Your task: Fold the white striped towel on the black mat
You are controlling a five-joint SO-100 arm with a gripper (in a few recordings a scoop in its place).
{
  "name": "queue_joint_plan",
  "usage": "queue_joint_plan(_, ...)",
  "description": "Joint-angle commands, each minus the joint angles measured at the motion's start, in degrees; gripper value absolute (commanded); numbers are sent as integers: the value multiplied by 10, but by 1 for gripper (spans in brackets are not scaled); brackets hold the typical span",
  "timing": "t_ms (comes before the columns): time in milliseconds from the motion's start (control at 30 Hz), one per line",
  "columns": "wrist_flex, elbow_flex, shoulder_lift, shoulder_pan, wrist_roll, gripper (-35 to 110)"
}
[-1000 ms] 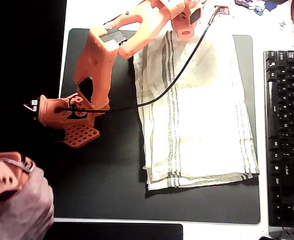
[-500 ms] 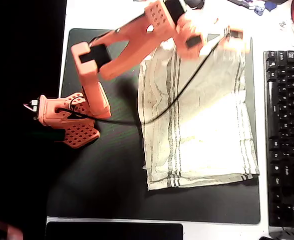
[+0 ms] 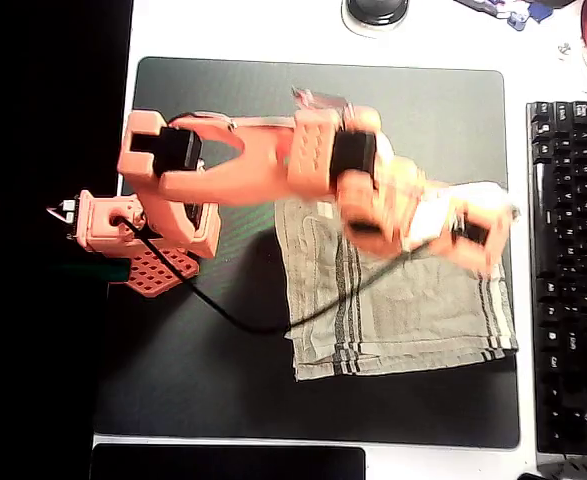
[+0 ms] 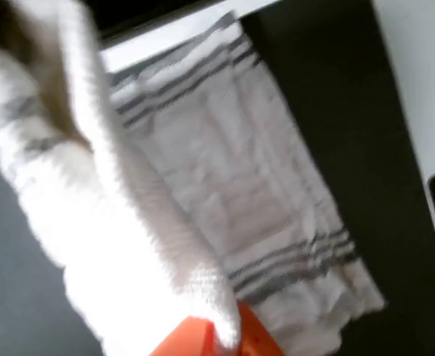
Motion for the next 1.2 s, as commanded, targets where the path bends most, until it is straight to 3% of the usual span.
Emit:
queue_joint_plan(0, -65, 45, -4, 47, -43, 0)
queue_joint_plan(367, -258, 144, -73, 117, -137, 0)
queue_joint_plan(500, -294, 162, -77, 126, -162, 14)
queue_joint_plan(833, -182, 175, 63, 102, -146, 14)
queue_joint_plan(1167, -81, 297, 248, 17, -87, 12)
